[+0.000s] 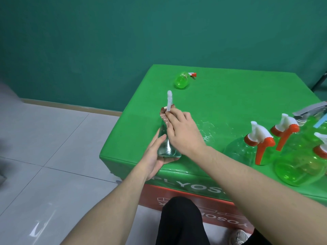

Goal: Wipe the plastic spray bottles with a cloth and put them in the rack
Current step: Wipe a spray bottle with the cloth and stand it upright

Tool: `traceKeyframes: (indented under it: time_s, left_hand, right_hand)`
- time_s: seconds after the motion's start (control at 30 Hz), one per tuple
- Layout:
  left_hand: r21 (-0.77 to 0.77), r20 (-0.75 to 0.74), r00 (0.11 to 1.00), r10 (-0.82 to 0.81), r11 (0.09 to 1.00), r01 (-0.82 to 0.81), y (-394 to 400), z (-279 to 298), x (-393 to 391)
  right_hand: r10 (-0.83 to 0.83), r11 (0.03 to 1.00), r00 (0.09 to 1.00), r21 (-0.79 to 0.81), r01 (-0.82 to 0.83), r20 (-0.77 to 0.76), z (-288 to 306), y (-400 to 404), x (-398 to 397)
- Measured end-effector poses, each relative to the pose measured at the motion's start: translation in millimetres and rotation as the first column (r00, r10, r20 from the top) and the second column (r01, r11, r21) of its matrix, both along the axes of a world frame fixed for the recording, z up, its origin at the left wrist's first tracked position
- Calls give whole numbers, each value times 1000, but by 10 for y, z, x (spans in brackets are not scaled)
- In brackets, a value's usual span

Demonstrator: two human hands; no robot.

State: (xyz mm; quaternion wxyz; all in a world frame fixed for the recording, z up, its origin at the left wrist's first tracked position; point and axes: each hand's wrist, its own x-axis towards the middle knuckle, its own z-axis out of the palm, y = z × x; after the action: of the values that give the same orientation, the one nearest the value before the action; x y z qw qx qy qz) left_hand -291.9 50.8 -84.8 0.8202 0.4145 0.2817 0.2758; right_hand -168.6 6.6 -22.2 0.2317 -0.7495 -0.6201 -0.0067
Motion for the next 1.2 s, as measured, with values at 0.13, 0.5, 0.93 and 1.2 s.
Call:
traceKeyframes:
  time_s: [0.13,0.5,0.93,1.2]
  left_hand:
    - [8,6,1000,-5,1000,4,5,0,-4]
    - [-16,-24,1000,-19,1000,19,2,28,23]
    - [-53,-79,993,85,995,-89,-3,-4,56]
    - [-93,-52,992,118,988,-123,1,-76,56]
  right_hand:
    - [6,1000,998,21,-5,-69,-40,-2,19]
    - [-45,998,982,27,50,-182,-48,177,109]
    - [68,994,961,96,-44,-267,-275,22,-178]
    - [218,971,972,121,-206,-93,-497,-444,-301]
